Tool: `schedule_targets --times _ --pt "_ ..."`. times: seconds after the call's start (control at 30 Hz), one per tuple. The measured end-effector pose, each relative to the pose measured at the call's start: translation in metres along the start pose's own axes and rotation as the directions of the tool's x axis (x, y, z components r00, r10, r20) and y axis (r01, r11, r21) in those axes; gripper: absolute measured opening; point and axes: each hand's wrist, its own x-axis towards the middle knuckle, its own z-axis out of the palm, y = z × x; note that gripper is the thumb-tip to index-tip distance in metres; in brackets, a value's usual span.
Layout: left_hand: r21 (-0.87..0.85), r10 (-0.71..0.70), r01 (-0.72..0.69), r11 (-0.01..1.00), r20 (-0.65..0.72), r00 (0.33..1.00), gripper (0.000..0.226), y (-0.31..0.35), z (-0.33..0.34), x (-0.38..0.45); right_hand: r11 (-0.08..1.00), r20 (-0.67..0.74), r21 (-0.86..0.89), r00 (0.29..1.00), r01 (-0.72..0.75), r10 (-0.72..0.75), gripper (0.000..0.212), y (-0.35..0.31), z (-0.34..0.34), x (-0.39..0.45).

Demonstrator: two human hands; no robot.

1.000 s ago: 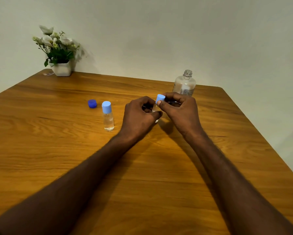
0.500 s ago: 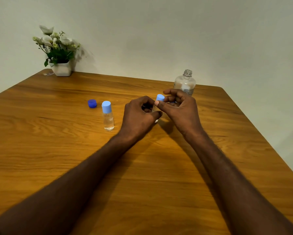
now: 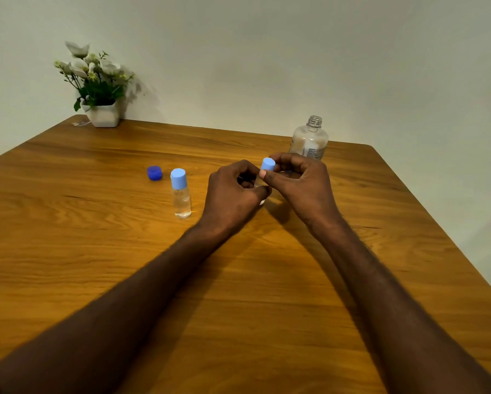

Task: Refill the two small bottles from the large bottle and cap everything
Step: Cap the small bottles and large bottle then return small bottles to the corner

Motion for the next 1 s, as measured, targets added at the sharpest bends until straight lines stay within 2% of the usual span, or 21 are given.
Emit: schedule_targets --times 0.13,0.27,0.37,0.6,0.8,0.93,1.0 --pt "0.005 0.005 -0.005 1.0 0.016 1.0 0.019 0.0006 -0.0001 -0.0003 1.0 -0.01 -0.013 1.0 -0.011 0.011 0.033 0.0016 -0.0004 -0.0006" --pt "-0.005 -0.002 0.002 1.0 0.001 1.0 0.017 -0.0005 0.0 0.0006 0.999 -0.008 0.032 1.0 -0.028 0.029 0.05 -0.0004 -0.0002 -0.0004" --pt "-0.003 -0.003 0.003 1.0 -0.002 1.0 0.018 0.0003 -0.0008 0.0004 0.999 0.006 0.041 1.0 -0.021 0.021 0.052 -0.0013 0.0003 -0.0005" --pt "-0.014 -0.015 0.015 1.0 0.007 1.0 0.018 0.0011 -0.0022 0.0006 1.0 -0.001 0.015 1.0 -0.019 0.019 0.024 -0.0041 -0.0004 -0.0021" --pt "-0.019 -0.005 0.005 1.0 0.018 1.0 0.02 -0.0001 -0.0029 0.0014 0.996 0.021 0.082 0.999 -0.041 0.039 0.045 -0.0063 -0.001 -0.0023" --pt "-0.015 -0.007 0.007 1.0 0.016 1.0 0.018 0.0003 -0.0022 0.0013 0.999 0.007 0.034 1.0 -0.019 0.019 0.024 -0.0055 -0.0003 -0.0031" --pt "-0.01 -0.009 0.009 1.0 0.025 1.0 0.018 -0.0009 -0.0022 0.0016 0.999 0.0 0.037 0.999 -0.034 0.034 0.024 -0.0033 0.0002 -0.0026"
